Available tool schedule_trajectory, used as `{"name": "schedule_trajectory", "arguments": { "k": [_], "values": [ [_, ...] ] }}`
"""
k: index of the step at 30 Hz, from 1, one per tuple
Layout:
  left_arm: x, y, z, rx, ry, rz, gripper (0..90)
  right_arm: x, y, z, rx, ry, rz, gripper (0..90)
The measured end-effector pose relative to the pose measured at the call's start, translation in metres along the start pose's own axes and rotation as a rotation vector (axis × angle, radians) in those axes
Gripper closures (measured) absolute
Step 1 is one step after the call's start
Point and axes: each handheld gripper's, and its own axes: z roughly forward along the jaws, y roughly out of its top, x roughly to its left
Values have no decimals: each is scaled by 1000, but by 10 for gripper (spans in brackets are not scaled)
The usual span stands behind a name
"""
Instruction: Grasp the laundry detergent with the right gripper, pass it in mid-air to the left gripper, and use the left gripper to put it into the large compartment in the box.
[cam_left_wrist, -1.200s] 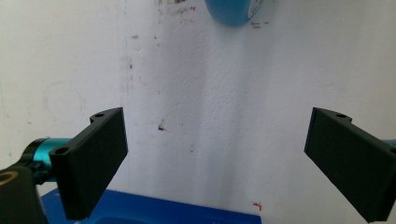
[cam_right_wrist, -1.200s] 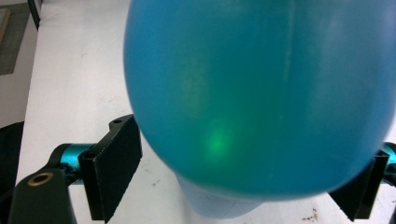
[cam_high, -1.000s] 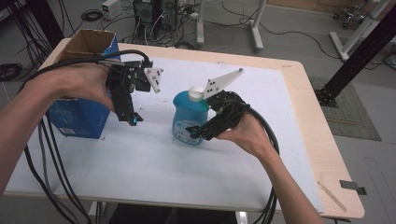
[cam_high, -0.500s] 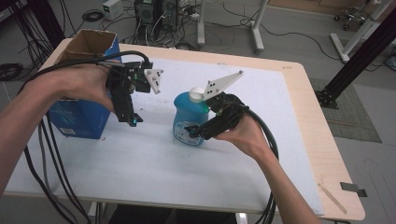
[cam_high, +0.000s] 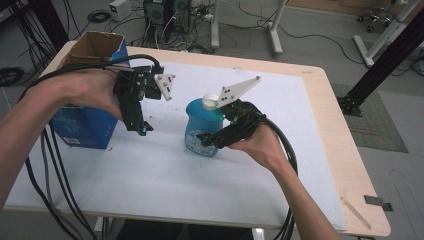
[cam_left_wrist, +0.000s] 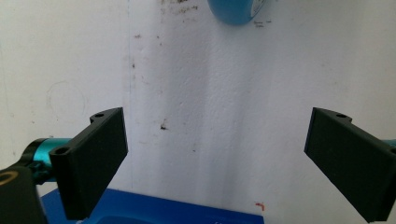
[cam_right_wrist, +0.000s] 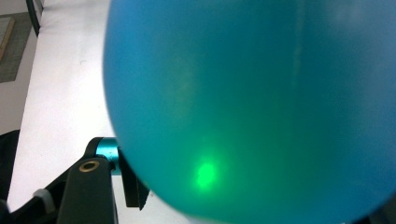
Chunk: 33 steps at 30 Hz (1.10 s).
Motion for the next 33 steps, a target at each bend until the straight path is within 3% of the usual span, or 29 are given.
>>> {"name": "schedule_trajectory", "arguments": {
  "k": [14,33],
  "values": [
    [0,1,0,-3,7,1,60,-1,-1,-1,-10,-21,0,365],
    [-2,3,-2,-11,10,8,60,-1,-3,2,-32,-12,-3,442]
  ]
}}
